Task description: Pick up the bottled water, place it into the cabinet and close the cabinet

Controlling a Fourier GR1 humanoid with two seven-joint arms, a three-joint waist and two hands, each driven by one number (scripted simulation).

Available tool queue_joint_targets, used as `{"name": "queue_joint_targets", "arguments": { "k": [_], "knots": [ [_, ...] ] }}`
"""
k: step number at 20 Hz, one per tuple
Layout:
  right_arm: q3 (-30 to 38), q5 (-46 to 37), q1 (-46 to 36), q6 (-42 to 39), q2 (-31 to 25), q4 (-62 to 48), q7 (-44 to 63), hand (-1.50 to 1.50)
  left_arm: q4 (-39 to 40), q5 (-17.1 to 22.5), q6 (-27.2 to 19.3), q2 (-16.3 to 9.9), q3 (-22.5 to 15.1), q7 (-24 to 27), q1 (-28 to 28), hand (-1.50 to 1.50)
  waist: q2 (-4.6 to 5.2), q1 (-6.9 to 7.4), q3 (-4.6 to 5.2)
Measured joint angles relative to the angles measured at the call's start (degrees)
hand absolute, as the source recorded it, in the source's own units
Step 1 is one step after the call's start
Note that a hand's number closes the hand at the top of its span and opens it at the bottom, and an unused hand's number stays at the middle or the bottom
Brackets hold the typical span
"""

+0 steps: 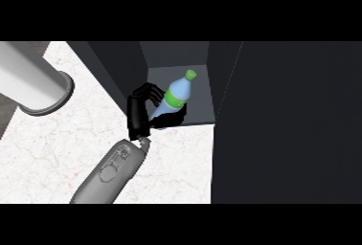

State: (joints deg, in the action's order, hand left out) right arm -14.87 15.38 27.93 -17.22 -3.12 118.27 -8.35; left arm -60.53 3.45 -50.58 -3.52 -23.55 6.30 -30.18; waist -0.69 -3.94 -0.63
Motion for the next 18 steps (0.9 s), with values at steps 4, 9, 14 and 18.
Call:
{"name": "queue_joint_targets", "arguments": {
  "k": [4, 9, 14, 18],
  "knots": [
    [-0.34, -0.52, 0.07, -0.1, 0.25, -1.19, -0.74, -1.5, 3.63, -2.08, -1.46, -0.97, -1.1, -1.44, -2.98, -1.5, 0.42, -0.49, 0.07],
    [-0.22, -0.26, -0.08, 0.06, 0.35, -1.08, -0.72, -1.5, 16.99, -0.95, 4.85, -2.67, 3.33, -1.74, -15.05, -1.5, 1.81, -1.35, 0.52],
    [-0.23, -0.66, -0.21, 0.0, 0.39, -1.52, -1.44, -1.5, 27.92, 0.52, 8.48, -1.71, 7.45, 1.7, -21.93, -1.5, 2.07, -1.26, 0.59],
    [0.07, -0.25, -0.26, -0.09, 0.0, -0.9, -1.04, -1.5, 32.31, 1.35, 9.25, -0.42, 10.06, 5.1, -23.76, -1.5, 1.43, -0.89, 0.29]
  ]
}}
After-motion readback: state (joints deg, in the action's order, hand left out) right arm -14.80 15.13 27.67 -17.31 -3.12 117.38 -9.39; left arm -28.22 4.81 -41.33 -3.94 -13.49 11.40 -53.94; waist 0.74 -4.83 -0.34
